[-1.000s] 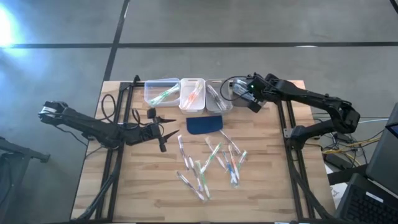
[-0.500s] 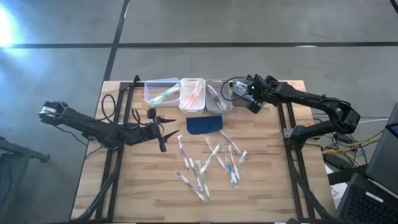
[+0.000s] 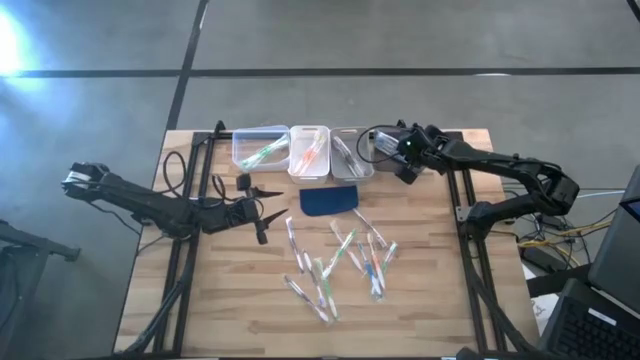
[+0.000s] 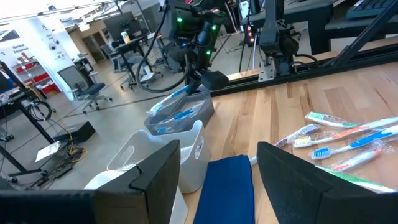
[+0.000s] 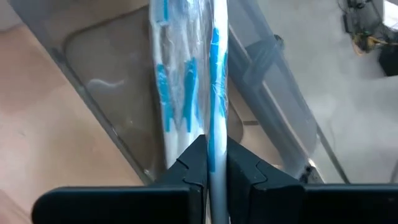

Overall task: Pick & Place Toothbrushes
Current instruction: Put the blue toothbrush into the transparent black bin

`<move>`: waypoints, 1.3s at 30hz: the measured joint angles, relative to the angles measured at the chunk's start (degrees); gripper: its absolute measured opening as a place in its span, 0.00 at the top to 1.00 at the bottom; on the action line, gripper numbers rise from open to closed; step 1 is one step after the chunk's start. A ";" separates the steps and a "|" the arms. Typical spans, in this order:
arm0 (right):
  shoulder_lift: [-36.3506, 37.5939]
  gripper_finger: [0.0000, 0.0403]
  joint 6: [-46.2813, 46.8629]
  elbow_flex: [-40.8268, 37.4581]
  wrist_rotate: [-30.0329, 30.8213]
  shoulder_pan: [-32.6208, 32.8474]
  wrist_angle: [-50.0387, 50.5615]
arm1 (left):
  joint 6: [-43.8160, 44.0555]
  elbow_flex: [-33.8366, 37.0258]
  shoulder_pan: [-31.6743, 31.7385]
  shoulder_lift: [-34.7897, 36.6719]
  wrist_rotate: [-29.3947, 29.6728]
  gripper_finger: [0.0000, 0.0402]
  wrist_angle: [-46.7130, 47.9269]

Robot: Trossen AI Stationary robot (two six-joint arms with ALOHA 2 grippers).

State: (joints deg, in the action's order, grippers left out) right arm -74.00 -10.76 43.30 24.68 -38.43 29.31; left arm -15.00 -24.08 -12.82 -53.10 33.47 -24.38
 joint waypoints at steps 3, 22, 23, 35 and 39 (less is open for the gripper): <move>0.00 0.95 -0.19 -0.79 -1.35 -0.66 -1.84 | 0.00 0.00 0.00 0.00 -0.01 0.46 0.00; -0.12 0.94 -1.29 -7.32 -2.84 -3.20 -12.22 | 0.13 0.00 0.00 0.00 -0.02 0.46 -0.02; -0.30 0.94 -1.36 -7.34 -2.84 -3.36 -12.21 | 0.13 0.00 0.00 0.00 -0.02 0.46 -0.02; -4.84 0.94 -4.27 -7.40 -2.90 -3.85 -13.45 | 0.22 0.00 0.00 0.00 -0.02 0.46 -0.04; -6.58 0.94 -4.65 -7.32 -2.80 -3.85 -14.10 | 0.22 0.00 0.00 0.00 -0.02 0.46 -0.05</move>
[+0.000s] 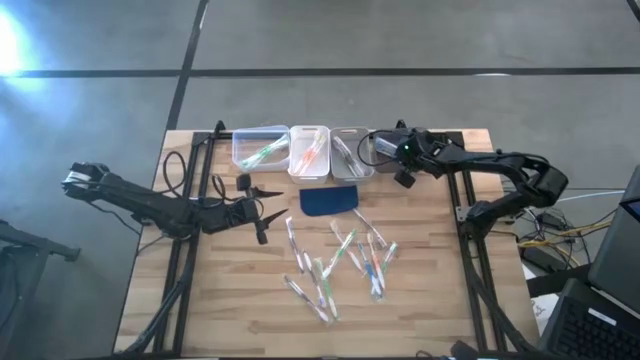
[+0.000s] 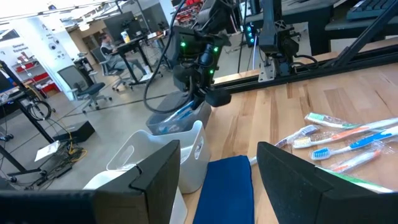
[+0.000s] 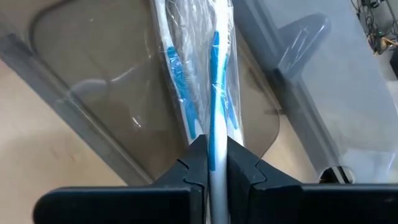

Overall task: Pick & Place Toothbrushes
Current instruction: Put the blue toothbrush into the transparent black bin

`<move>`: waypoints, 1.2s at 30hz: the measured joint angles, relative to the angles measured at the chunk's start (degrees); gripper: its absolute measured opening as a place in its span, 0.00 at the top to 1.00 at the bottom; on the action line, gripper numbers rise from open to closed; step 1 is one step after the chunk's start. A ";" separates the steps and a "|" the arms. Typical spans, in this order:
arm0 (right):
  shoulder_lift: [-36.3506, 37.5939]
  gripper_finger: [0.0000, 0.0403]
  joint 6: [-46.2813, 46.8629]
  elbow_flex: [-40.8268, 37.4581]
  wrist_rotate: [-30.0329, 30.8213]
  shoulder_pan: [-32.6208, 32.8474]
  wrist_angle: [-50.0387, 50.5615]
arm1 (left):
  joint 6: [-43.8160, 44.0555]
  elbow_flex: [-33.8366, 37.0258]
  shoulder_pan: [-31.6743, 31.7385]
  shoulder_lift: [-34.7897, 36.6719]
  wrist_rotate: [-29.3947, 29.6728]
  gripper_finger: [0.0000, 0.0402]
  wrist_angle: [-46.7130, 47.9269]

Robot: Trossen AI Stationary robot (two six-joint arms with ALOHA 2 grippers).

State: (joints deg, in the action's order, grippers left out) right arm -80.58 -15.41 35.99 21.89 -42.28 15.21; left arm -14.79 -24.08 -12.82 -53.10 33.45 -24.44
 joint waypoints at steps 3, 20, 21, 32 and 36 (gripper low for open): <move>-0.69 0.95 -0.04 0.09 0.31 0.00 -0.36 | 0.02 0.00 0.00 0.00 0.00 0.46 -0.01; -0.54 0.77 -1.97 2.03 7.06 0.00 -0.65 | 0.00 0.00 0.00 -0.02 0.00 0.46 -0.54; -0.52 0.76 -2.67 2.29 7.06 0.00 -0.69 | 0.00 0.00 0.00 -0.02 0.00 0.46 -0.54; -0.48 0.79 -7.17 3.24 6.67 0.00 -0.58 | -0.02 0.00 0.00 -0.02 0.01 0.46 -0.49; -0.48 0.81 -8.63 3.48 6.80 -0.04 -0.59 | -0.02 0.00 0.00 -0.02 0.00 0.46 -0.47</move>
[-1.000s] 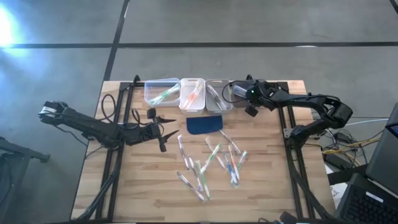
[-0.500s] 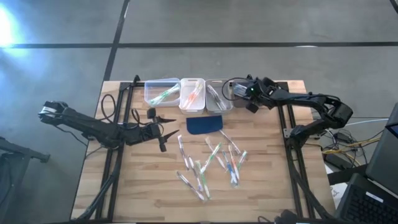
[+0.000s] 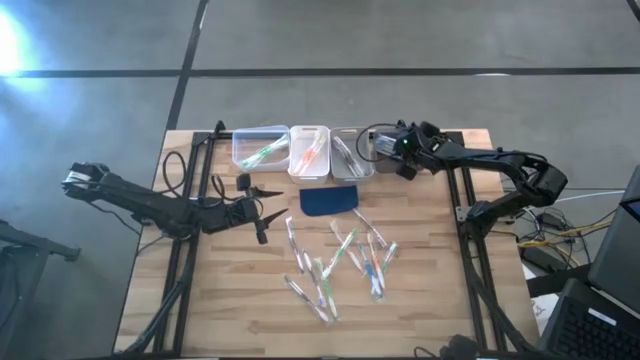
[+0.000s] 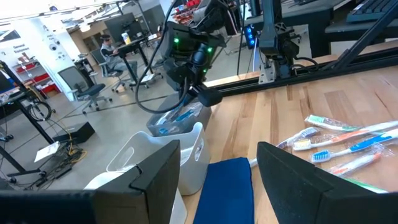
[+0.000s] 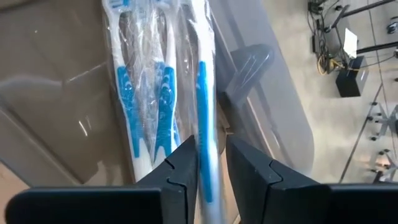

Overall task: Pick & Place Toothbrushes
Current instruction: Put the blue toothbrush into the transparent black bin, then put the violet toothbrush into the gray bin

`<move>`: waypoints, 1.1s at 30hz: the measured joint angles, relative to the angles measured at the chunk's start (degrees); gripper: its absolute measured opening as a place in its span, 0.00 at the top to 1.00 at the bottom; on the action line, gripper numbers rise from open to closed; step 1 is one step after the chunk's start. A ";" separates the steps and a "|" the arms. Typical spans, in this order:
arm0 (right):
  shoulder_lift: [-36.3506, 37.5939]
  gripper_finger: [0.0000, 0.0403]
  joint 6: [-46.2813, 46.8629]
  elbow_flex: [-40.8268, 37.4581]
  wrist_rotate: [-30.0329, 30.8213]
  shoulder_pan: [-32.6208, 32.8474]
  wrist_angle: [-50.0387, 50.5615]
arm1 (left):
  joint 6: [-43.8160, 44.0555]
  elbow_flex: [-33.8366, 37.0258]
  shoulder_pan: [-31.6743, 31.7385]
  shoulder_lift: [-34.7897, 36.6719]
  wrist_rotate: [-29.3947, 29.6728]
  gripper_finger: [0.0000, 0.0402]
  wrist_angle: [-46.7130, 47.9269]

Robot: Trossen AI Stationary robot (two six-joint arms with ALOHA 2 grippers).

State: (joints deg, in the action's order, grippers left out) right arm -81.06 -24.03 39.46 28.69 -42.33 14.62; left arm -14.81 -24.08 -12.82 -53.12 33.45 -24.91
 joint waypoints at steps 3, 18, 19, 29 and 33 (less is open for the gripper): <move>0.00 0.83 -0.81 0.41 0.38 0.00 -0.13 | 0.00 0.00 0.00 0.00 0.02 0.46 0.00; 0.09 0.83 6.15 2.89 -0.45 0.17 2.44 | 0.00 0.00 0.00 0.00 0.00 0.46 0.08; 0.09 0.82 6.54 2.93 -1.27 0.17 3.32 | 0.00 0.00 0.00 0.00 0.00 0.46 0.07; 0.09 0.73 8.62 3.17 -2.01 0.17 7.47 | -0.32 0.00 0.00 0.00 0.02 0.46 0.07; 0.24 0.67 8.66 5.33 -2.08 0.47 9.63 | -0.37 0.00 0.00 0.00 0.02 0.46 0.07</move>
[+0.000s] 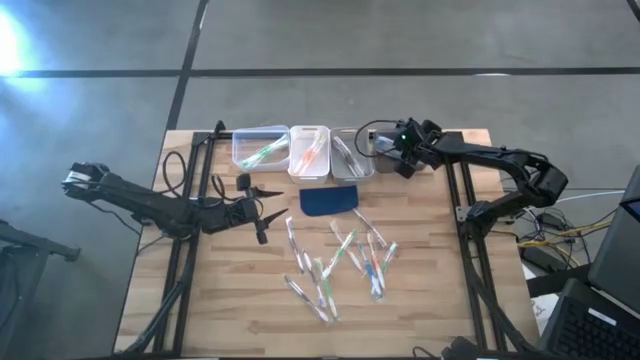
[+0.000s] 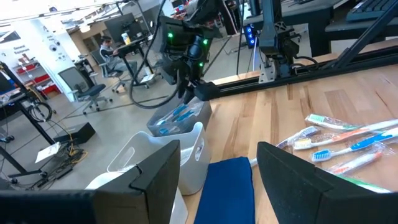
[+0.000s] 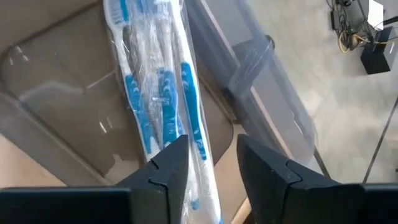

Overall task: Pick & Place Toothbrushes
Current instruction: Put the violet toothbrush into the gray bin

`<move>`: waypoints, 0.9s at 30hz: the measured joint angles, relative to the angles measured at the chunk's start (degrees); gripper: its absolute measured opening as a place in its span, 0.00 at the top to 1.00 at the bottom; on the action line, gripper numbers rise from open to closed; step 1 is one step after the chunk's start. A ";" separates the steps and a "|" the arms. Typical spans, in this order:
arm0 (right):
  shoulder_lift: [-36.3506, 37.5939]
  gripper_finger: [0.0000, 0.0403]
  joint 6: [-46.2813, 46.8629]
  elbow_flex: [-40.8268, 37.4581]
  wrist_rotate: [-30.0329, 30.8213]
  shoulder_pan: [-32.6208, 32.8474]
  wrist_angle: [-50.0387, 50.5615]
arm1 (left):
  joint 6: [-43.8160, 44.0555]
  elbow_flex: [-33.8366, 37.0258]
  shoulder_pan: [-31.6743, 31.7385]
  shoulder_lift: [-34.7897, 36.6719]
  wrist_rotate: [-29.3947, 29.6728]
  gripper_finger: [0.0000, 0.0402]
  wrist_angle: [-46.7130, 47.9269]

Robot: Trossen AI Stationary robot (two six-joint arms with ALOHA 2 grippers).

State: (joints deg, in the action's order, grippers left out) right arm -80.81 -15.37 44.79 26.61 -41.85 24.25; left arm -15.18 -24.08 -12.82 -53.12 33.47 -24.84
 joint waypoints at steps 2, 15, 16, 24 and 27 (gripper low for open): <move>0.09 0.64 0.24 1.49 -0.06 0.37 1.87 | 0.00 0.00 0.00 0.00 -0.02 0.46 0.00; 0.20 0.50 9.83 17.68 -0.08 3.22 22.93 | -0.01 0.00 0.00 0.00 -0.01 0.46 0.00; 0.20 0.50 11.08 19.28 -0.08 3.44 24.61 | 0.02 0.00 0.00 0.00 -0.02 0.46 0.02; 0.20 0.55 16.90 30.36 -0.11 7.62 33.62 | 0.28 0.00 0.00 0.00 -0.02 0.46 0.02; 0.20 0.58 17.36 33.44 -0.11 10.21 34.88 | 0.31 0.00 0.00 0.00 -0.02 0.46 0.25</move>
State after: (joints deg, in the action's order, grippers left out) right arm -80.62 1.99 78.23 26.50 -31.64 59.13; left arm -14.87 -24.08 -12.82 -53.12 33.45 -24.59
